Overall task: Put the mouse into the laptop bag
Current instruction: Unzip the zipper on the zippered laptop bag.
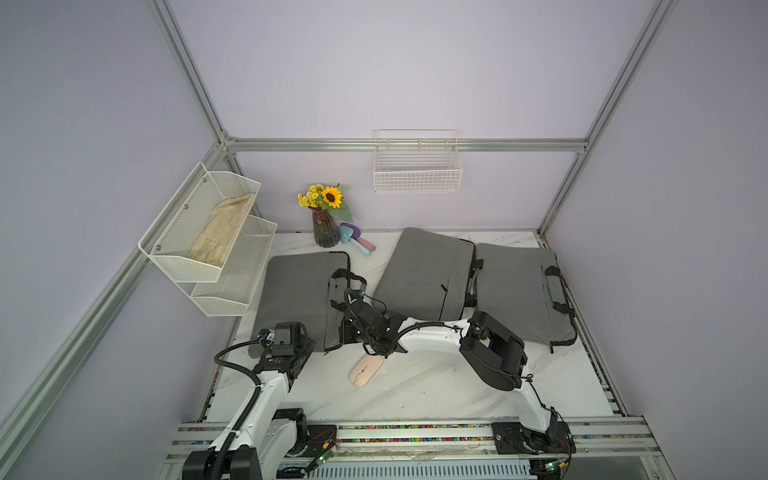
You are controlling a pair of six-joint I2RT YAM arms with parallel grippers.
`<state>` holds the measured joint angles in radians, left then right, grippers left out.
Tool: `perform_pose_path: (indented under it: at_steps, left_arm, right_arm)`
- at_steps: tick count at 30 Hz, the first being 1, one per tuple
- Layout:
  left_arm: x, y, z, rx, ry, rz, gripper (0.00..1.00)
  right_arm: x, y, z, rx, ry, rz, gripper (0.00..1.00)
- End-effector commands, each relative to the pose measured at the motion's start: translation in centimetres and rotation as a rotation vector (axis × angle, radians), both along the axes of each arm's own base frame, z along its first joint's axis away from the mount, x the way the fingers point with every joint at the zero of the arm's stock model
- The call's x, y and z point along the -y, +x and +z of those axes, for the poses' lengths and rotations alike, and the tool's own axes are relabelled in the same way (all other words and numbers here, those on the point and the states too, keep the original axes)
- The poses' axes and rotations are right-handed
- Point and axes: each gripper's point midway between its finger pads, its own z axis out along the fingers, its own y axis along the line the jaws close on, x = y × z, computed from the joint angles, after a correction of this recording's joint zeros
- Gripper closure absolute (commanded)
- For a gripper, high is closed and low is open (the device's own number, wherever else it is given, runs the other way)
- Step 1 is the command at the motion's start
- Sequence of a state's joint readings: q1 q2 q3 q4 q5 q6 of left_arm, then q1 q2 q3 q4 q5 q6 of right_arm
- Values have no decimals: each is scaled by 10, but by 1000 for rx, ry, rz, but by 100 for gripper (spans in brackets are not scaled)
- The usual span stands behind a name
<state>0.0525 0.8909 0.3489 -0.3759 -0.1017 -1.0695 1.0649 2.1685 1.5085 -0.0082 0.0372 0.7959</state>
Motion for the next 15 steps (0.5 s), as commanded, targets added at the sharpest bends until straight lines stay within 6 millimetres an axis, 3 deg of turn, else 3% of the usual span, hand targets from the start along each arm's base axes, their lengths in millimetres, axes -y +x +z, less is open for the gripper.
perform_pose_path:
  at_steps: [1, 4, 6, 11, 15]
  left_arm:
    - [15, 9, 21, 101, -68, -52, 94]
    - [23, 5, 24, 133, -123, -55, 98]
    - [27, 3, 28, 148, -146, -54, 99]
    - [30, 3, 37, 167, -158, -52, 99]
    - [33, 7, 43, 150, -165, -71, 100]
  right_arm:
    - [0, -3, 44, 73, 67, -1, 72]
    - [14, -6, 46, 105, 54, -37, 50]
    - [20, -12, 51, 129, 48, -50, 42]
    - [22, -50, 69, 216, 47, -39, 40]
    - [7, -87, 63, 262, 33, 8, 41]
